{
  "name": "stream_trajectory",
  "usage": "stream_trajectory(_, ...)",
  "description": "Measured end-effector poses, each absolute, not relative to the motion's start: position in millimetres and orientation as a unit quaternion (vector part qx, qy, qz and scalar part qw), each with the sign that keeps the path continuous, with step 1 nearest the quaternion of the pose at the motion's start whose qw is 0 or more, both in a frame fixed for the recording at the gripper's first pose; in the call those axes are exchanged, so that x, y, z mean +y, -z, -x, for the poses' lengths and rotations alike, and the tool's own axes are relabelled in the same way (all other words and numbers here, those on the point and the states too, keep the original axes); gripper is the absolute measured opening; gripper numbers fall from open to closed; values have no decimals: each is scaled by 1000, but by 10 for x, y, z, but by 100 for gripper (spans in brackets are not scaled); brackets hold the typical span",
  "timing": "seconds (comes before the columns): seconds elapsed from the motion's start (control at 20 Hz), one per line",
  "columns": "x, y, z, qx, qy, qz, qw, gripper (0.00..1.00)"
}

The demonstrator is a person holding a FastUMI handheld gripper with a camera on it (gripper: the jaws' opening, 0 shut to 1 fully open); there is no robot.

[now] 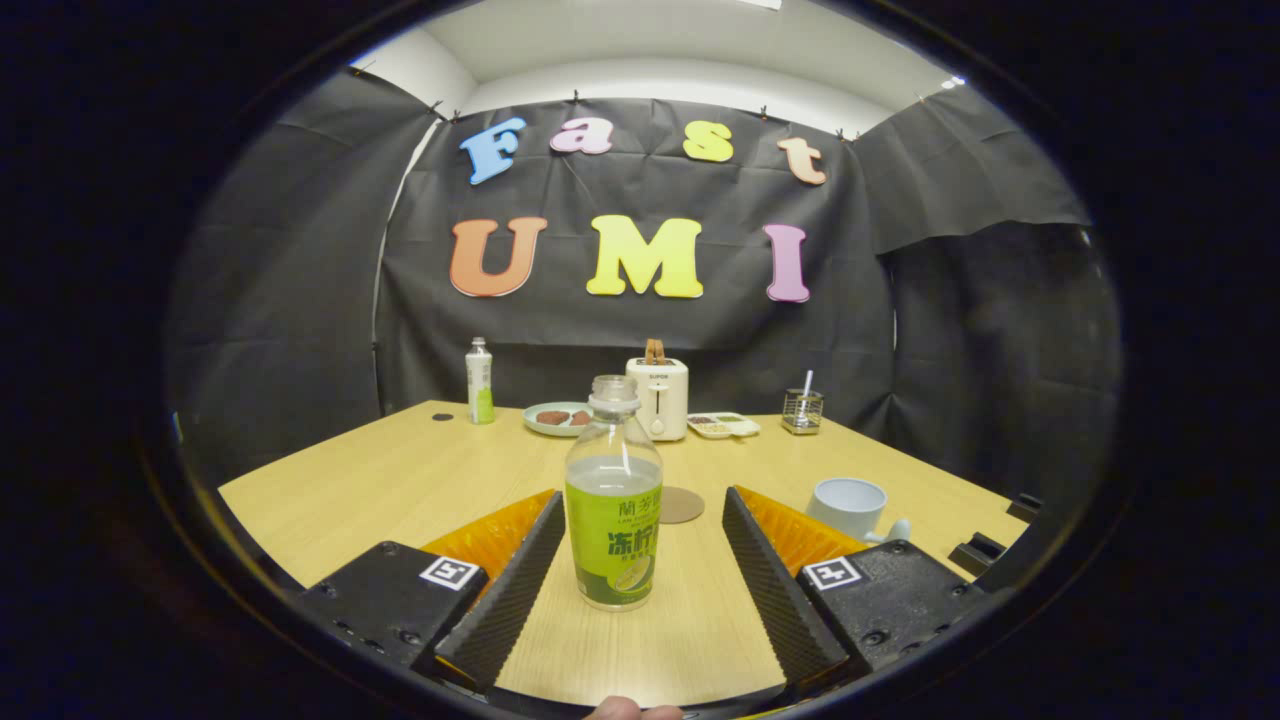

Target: Take the bottle from table, then pour the juice into the cup, finally place the bottle on the coaster

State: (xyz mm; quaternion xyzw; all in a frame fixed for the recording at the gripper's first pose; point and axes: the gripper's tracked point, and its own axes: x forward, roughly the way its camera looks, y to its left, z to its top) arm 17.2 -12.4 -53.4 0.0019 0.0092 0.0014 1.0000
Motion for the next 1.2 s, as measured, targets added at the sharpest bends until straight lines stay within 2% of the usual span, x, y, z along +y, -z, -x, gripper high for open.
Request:
stream_trajectory(0.3, -60, 856, -416, 48, -18, -9, 999, 100)
stream_trajectory(1.0, 80, 1032, -851, 89, -35, -17, 995, 100)
stream_trajectory(1.15, 110, 1043, -877, 91, -40, -18, 995, 97)
stream_trajectory(1.2, 97, 1036, -873, 92, -37, -15, 995, 92)
